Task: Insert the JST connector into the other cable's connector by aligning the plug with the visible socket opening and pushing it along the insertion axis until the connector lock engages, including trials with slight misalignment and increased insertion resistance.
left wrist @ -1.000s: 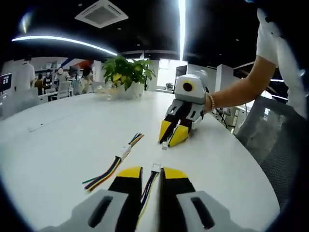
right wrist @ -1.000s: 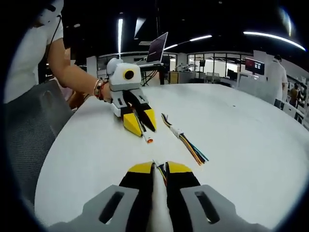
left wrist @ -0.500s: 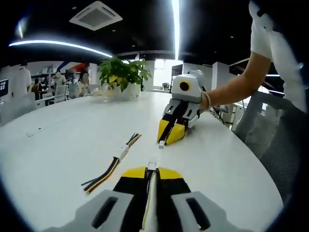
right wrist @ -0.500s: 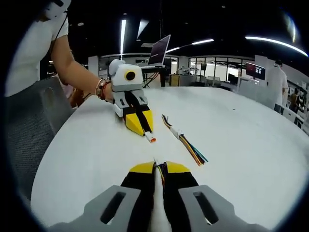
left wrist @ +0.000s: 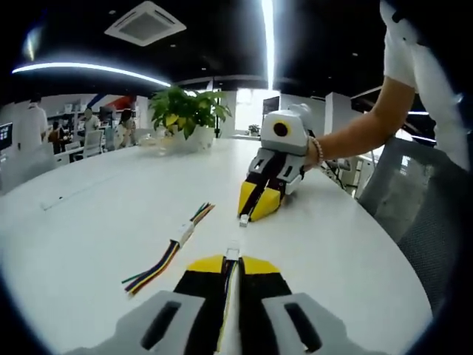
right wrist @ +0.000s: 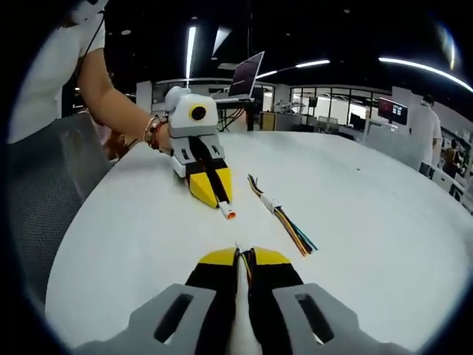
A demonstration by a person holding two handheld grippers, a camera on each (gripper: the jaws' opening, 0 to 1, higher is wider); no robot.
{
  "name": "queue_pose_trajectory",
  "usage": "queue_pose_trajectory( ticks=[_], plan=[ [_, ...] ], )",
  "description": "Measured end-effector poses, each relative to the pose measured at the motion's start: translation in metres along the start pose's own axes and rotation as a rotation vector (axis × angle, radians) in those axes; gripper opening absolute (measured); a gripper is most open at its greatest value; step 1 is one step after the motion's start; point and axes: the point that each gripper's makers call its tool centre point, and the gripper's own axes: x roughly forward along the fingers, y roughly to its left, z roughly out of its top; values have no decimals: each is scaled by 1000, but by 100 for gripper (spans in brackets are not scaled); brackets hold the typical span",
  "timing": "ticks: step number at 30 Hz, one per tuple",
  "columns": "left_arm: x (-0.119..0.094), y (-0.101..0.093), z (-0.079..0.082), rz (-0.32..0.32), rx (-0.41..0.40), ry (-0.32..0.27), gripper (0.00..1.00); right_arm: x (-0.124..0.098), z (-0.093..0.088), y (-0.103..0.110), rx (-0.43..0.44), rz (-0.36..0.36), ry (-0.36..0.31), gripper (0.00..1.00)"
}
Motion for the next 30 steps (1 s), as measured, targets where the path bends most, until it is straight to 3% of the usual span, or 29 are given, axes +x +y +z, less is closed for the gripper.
queue_pose_trajectory(
  ticks=[11,30],
  plan=[
    [-6,-6,-1,-21,2,43,0,0,7,2,-15,4,16,3],
    [-24,-9,24,-44,59,70,0,-9,32,7,-61,-8,18,3]
  ],
)
